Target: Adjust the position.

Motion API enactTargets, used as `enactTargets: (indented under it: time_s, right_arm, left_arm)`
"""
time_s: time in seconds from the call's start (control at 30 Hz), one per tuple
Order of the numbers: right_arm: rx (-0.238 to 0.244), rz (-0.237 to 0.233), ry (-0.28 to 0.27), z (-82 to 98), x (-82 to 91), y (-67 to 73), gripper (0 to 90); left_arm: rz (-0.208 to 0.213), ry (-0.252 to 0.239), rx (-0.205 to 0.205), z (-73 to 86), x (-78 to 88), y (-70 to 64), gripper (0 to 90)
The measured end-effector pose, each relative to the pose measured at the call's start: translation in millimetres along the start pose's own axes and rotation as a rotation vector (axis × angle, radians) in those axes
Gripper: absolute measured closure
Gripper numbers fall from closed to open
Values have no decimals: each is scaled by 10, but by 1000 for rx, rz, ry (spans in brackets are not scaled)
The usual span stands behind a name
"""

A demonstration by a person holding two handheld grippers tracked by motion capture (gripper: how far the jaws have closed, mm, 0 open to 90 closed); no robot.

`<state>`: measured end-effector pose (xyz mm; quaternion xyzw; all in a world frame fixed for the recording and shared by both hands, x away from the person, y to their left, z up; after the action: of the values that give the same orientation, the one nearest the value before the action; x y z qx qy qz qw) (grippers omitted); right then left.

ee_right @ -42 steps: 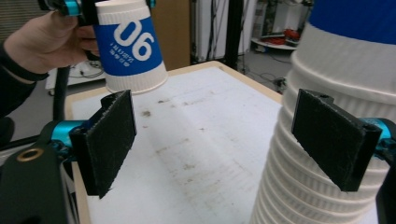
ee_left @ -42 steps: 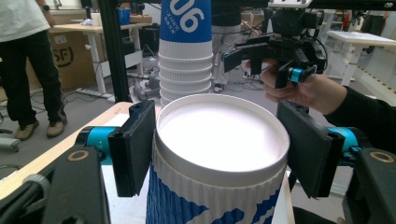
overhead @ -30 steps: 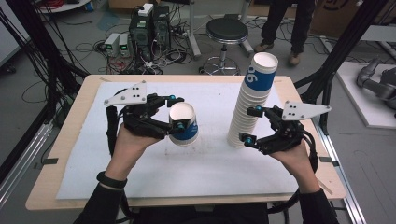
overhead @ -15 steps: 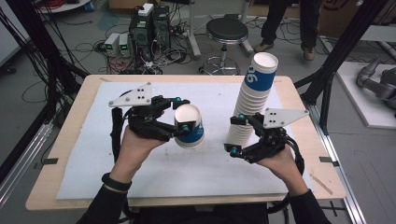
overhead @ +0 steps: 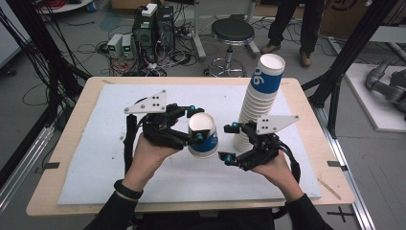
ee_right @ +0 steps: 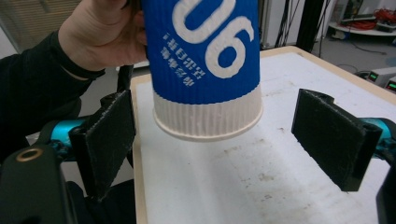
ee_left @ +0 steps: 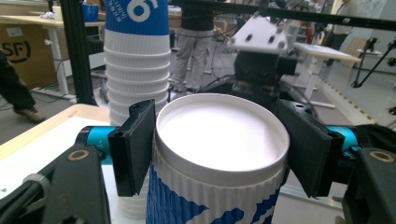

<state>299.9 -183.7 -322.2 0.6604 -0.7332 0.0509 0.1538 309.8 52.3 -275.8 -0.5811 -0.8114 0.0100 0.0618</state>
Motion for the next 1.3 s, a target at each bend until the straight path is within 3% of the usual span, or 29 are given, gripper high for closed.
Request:
enactTargets:
  time_s: [0.13, 0.47, 0.63, 1.1, 1.3]
  right_arm:
    - [-4, -28, 5, 18, -93, 16, 140]
    - [-32, -32, 25, 46, -203, 4, 135]
    - [-5, -31, 54, 57, -250, 23, 139]
    - [19, -41, 67, 50, -186, 11, 193]
    - [14, -51, 65, 47, -170, 4, 194]
  left_arm:
    - [4, -7, 14, 18, -23, -17, 308]
    - [32, -16, 22, 44, -117, -90, 309]
    - [50, -25, 25, 55, -151, -116, 310]
    - [63, -21, 32, 65, -160, -106, 306]
    - [77, 22, 27, 32, -141, -90, 254]
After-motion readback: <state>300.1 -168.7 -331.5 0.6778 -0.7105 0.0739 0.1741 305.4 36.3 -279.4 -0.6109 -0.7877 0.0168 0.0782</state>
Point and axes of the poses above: each handheld gripper's, and its own axes: x roughly backward along the jaws, z roughly out of its underside, y roughly to its left, the point moved 3 cm from there along -x, roughly forward along the jaws, and after that the axes turned 8 degrees about -z, right-handed, at the moved point
